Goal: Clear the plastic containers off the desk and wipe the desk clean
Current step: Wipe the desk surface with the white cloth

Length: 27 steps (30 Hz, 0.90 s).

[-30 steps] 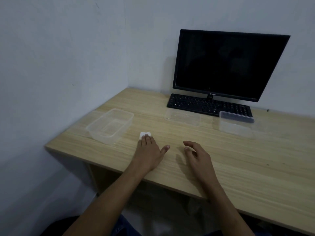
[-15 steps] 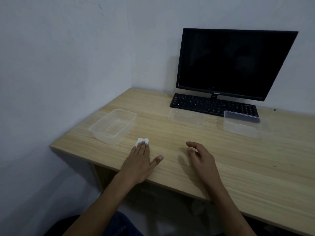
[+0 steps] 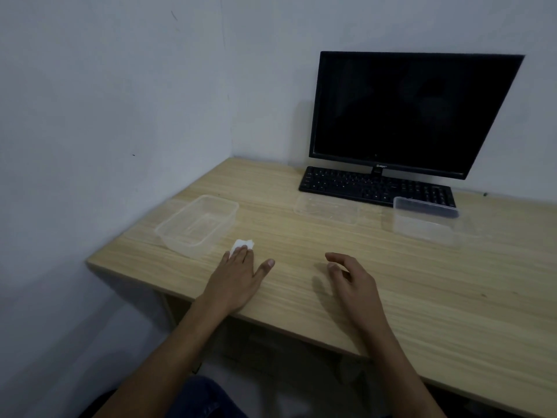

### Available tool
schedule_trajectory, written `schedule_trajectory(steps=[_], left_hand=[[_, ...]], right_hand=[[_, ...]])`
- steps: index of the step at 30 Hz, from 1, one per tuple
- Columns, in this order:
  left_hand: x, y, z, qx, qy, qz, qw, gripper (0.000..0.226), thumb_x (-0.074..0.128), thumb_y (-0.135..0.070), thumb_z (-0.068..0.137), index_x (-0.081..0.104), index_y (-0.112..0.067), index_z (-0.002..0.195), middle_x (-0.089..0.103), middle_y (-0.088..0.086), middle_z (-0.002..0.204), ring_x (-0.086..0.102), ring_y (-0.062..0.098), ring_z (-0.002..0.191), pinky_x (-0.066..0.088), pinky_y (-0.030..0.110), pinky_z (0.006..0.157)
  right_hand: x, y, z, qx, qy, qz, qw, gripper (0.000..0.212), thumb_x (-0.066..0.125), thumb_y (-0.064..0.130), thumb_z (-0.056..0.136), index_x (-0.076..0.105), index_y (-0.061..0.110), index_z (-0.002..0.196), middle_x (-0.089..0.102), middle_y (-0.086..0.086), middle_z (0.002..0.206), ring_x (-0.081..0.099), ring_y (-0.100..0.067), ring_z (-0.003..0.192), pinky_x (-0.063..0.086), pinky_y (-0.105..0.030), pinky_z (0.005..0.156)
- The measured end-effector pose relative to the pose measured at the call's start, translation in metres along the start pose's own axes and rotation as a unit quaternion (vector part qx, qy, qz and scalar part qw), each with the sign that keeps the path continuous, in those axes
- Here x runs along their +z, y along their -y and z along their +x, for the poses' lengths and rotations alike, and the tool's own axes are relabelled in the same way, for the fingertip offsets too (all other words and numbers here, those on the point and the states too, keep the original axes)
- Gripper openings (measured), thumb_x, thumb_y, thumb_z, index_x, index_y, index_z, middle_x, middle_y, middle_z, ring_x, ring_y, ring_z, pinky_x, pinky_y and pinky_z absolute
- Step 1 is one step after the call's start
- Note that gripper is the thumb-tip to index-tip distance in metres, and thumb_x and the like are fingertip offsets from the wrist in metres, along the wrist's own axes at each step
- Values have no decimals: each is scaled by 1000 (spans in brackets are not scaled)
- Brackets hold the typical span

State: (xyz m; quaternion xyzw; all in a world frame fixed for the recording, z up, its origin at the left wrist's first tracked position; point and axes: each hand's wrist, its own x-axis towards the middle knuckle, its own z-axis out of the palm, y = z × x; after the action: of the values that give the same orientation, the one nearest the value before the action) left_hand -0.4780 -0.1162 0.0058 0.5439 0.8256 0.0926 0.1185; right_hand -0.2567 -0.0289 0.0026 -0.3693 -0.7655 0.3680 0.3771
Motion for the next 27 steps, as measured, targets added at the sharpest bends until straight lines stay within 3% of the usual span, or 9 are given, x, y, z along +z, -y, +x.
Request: schedule_trajectory(steps=[11,17,21,25,27], left_hand=[[3,-32,12,-110,10,6,994,91,11,-66,94,-2,5,150,-5,22,159,-4,30,148,-2,39,119],[7,-35,46,-132,25,27,991,71,14,-50,101,39,2,142,25,33,149,15,45,142,11,50,118],[16,-32,49,-147,-1,-21,989,73,20,-53,99,36,5,142,28,34,147,20,47,138,17,51,115],[16,-22,44,-136,-3,-53,989,65,12,-44,102,18,-2,151,7,34,153,0,44,144,2,49,120],[10,-15,40,-116,-1,-53,992,67,16,-46,102,15,0,151,5,31,155,-2,39,146,1,46,120]], right_hand=[[0,-2,0,-1,-11,-2,1000,26,50,23,98,60,25,121,58,18,119,49,13,109,37,-6,88],[1,-3,1,-8,-24,5,1000,23,51,22,97,61,28,117,58,22,115,49,16,108,37,0,85],[1,-3,1,-4,-24,5,1000,24,51,22,97,62,27,118,57,24,115,49,16,107,37,0,84],[0,-4,0,-8,-21,13,1000,24,51,21,97,62,25,118,58,22,116,48,17,108,36,1,84],[-1,-3,0,-10,-20,21,1000,24,51,19,97,63,25,118,58,20,116,49,16,108,37,1,85]])
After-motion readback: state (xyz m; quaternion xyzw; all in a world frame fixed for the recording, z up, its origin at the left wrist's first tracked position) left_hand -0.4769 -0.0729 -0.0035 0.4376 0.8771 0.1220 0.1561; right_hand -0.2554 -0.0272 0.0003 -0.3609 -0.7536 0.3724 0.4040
